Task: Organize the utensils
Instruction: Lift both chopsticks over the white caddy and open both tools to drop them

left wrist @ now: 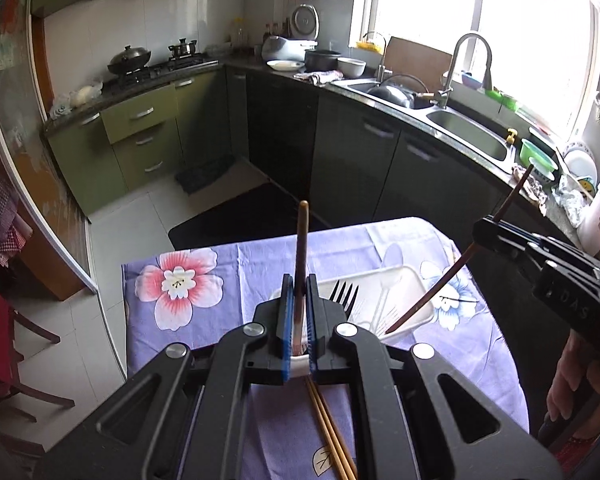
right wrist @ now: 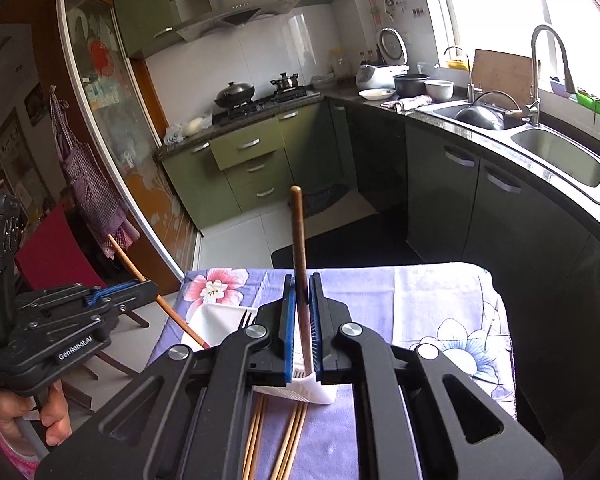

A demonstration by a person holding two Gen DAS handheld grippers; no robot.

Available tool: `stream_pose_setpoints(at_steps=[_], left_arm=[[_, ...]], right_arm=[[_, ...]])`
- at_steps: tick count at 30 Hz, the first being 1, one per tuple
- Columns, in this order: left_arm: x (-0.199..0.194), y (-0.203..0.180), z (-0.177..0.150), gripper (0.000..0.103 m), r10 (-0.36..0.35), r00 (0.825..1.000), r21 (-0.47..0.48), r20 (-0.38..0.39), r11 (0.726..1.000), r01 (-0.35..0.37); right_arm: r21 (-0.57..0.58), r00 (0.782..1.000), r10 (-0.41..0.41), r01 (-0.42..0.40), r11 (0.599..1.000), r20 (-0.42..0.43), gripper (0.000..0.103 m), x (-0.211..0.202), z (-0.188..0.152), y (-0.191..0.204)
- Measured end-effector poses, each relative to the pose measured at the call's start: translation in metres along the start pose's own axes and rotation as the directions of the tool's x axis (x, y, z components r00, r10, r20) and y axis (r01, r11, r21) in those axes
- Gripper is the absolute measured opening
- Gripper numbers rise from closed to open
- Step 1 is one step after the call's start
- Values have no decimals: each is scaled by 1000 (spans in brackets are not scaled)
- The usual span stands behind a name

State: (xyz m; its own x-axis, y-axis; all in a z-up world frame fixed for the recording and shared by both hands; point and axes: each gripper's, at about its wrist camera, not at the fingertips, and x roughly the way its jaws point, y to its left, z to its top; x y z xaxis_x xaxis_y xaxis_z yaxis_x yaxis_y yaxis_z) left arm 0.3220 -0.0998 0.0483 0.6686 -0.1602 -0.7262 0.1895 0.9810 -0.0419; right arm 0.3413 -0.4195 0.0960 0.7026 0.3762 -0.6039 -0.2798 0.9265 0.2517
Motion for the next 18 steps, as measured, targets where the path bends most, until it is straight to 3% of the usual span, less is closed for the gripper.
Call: stream_pose_setpoints(at_steps=[2, 4, 7, 13, 18], left_arm=[[2, -2, -4, 9, -1, 1000, 11, -7, 1000, 1], [0, -3, -6, 22, 5, 1000, 15, -1, 1000, -5], [-10, -4, -9, 33, 12, 1000, 21, 19, 1000, -13], [-29, -1, -21, 35, 11, 999, 1, 31, 1000, -11], [-20, 4, -54, 35, -3, 1000, -25, -30, 1000, 3]], right_arm=[[-6, 1000, 3, -3, 1000, -7, 9, 2, -5, 1], [-13, 1000, 6, -7, 1000, -7, 11, 1, -8, 4], [-24, 1000, 9, -9, 1000, -1, 16, -5, -11, 9], [-31, 999, 27, -26, 999, 38, 25, -37, -23, 9], [-10, 999, 11, -10, 1000, 40, 30, -55, -44, -6]])
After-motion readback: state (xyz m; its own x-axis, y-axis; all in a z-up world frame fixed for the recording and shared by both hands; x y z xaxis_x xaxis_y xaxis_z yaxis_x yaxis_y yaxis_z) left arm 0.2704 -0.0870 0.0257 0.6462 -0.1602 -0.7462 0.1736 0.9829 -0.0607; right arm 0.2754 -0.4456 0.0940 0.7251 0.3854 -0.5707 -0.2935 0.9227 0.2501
